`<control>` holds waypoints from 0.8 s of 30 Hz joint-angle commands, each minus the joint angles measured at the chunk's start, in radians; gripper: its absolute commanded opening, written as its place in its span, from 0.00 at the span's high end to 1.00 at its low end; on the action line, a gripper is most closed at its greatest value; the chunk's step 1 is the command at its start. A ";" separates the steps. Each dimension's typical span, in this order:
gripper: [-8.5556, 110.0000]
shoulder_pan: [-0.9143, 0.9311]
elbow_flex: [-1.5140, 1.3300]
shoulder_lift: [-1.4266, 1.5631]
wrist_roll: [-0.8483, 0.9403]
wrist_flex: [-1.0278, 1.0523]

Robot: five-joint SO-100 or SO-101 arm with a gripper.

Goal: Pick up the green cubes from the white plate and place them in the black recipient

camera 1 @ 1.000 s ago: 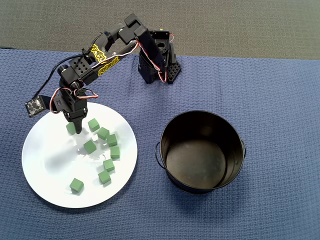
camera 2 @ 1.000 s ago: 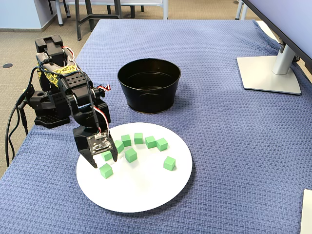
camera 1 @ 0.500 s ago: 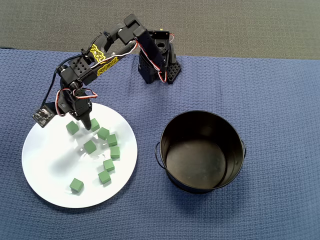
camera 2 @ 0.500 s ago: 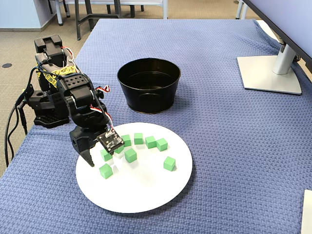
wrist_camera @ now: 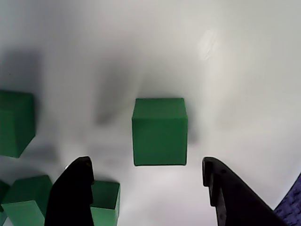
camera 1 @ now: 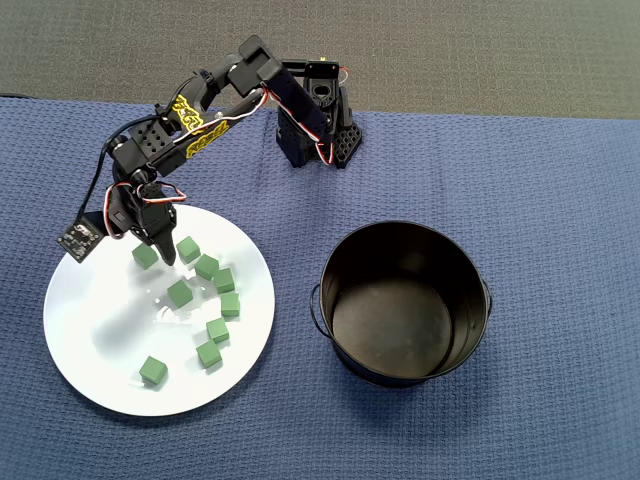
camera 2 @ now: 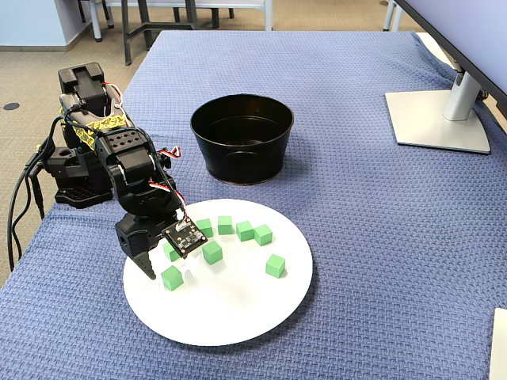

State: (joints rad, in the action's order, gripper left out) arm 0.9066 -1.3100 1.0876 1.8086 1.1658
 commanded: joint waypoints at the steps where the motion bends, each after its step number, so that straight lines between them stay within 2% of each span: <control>1: 0.74 0.008 0.077 0.003 -0.008 0.005; 15: 0.79 0.015 0.186 -0.095 -0.026 0.002; 17: 0.81 0.014 0.201 -0.106 -0.032 0.002; 21: 0.92 0.014 0.212 -0.115 -0.043 0.003; 24: 0.93 0.011 0.193 -0.110 -0.048 -0.008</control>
State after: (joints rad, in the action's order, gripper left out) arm 0.9127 -1.1597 0.9572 1.7733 1.1750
